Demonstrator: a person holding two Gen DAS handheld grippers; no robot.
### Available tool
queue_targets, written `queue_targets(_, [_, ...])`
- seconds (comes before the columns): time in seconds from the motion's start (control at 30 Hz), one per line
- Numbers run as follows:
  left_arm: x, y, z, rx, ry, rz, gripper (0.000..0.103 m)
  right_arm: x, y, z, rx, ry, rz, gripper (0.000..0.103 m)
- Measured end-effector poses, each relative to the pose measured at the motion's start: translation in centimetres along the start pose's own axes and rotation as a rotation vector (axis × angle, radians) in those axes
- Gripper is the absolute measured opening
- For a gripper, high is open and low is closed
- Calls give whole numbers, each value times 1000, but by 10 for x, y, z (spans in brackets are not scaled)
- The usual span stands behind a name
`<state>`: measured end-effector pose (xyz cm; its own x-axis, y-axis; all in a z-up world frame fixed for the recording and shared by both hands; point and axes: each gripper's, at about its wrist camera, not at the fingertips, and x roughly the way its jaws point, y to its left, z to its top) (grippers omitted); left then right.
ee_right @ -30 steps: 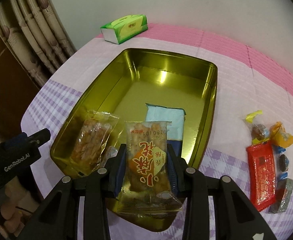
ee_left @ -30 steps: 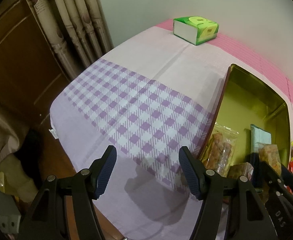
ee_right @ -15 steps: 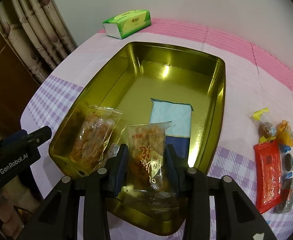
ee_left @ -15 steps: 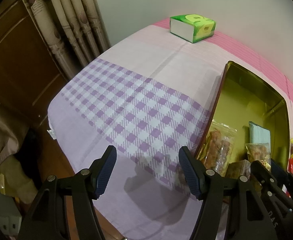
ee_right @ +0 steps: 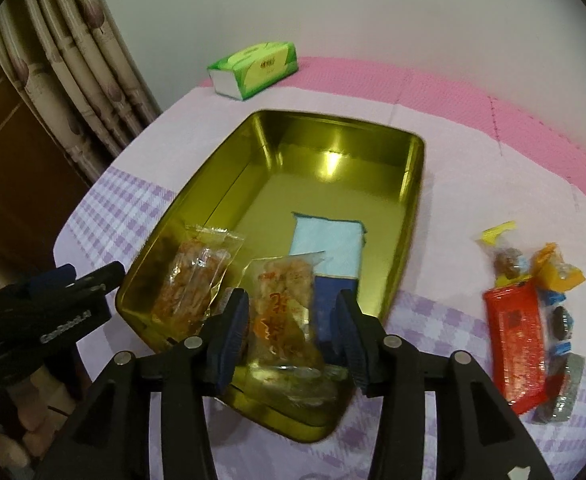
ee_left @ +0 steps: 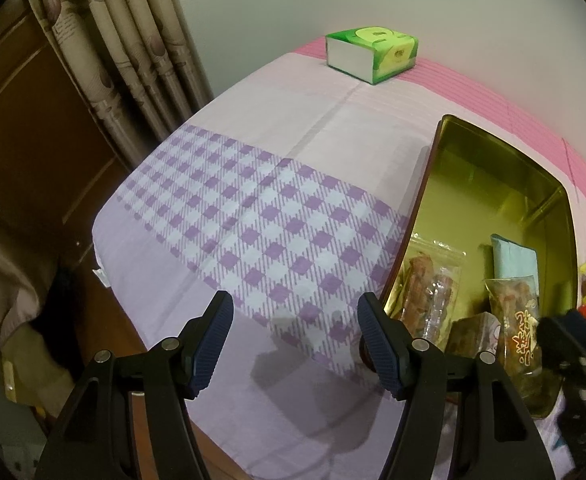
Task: Organize snacks
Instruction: 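Carry the gold-printed pastry bag over the gold tin, lower it, open right gripper, then grasp the grey-green speckled block with the right gripper and lift it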
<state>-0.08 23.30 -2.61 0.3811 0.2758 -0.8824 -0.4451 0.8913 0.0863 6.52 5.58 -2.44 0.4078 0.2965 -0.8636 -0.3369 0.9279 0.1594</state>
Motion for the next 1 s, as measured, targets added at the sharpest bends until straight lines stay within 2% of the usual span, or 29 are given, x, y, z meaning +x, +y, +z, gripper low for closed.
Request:
queue_targets(0.23, [0,0,0,3,-1,0,65,-30,-35,-9,50,-37,-30,43])
queue_targets(0.43, [-1,0,0,3,-2,3,65,-52,-87,-26,111,-42,-115,44])
queue_targets(0.63, [-3,1,0,11,-13,7,65,-65,-151,-52,205,-15,-230,45])
queue_targets(0.73, [-5,0,0,20,-23,12,65,-67,-174,-66,240,8,-259,45])
queue_targets(1.0, [-13,-9,2,59,-67,-23,66,-58,-198,-92,280,66,-269,45])
